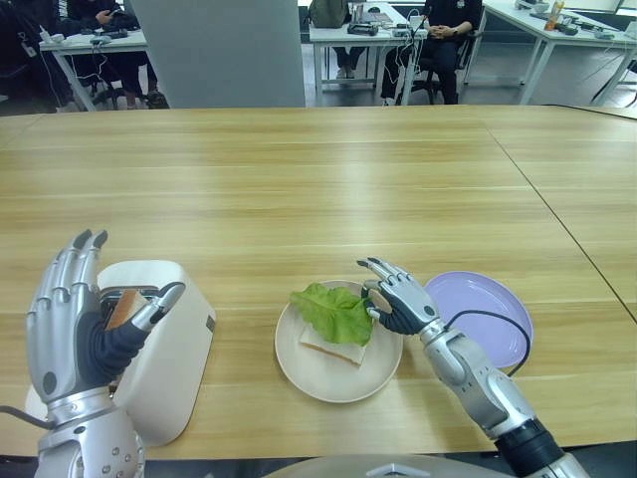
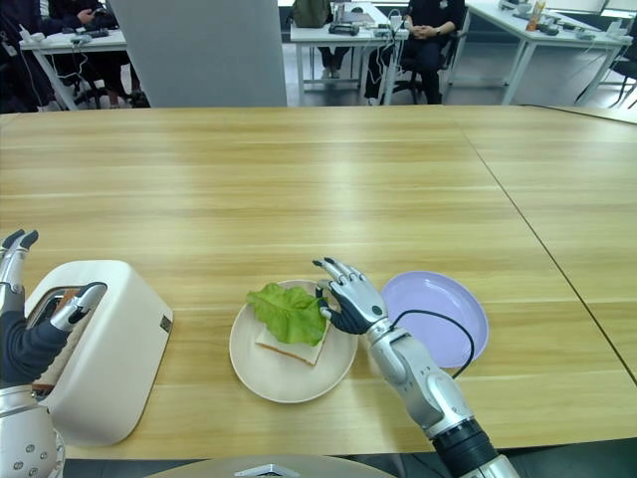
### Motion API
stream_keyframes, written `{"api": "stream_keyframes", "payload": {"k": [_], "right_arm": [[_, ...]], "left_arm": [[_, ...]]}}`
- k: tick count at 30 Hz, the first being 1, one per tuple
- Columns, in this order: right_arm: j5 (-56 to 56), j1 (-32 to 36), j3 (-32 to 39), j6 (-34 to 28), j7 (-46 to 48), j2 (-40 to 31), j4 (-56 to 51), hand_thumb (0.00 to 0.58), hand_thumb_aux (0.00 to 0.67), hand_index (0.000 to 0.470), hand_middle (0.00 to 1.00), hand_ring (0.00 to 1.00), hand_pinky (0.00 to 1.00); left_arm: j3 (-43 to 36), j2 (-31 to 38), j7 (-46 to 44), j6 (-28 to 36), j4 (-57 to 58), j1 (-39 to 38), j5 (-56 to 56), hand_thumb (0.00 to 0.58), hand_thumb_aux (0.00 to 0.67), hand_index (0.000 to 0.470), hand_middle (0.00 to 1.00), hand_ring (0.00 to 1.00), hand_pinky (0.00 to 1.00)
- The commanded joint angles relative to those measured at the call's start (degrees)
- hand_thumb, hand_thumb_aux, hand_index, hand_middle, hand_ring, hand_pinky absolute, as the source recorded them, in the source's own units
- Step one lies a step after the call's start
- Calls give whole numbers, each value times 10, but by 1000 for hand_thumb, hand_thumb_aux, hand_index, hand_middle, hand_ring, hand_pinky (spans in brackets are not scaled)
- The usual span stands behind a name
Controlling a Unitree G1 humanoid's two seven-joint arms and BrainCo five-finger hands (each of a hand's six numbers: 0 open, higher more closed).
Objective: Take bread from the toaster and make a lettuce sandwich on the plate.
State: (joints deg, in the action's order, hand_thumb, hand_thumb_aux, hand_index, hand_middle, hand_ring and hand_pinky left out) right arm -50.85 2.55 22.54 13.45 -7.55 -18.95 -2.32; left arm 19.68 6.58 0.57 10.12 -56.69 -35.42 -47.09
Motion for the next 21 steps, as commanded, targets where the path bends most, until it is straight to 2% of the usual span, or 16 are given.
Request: {"api": "stream_keyframes", "payload": {"k": [1,21], "right_arm": [[-3,10,9,-3,-13,5,-19,580,670,460,90,90,90],[6,-15,36,1,-18,-17,-22,580,670,460,98,98,98]], "left_arm": [[8,-4,-11,-9,8,-1,9,0,0,0,102,102,102],[13,-31,-18,-28,20,-1,15,0,0,0,102,102,102]]}}
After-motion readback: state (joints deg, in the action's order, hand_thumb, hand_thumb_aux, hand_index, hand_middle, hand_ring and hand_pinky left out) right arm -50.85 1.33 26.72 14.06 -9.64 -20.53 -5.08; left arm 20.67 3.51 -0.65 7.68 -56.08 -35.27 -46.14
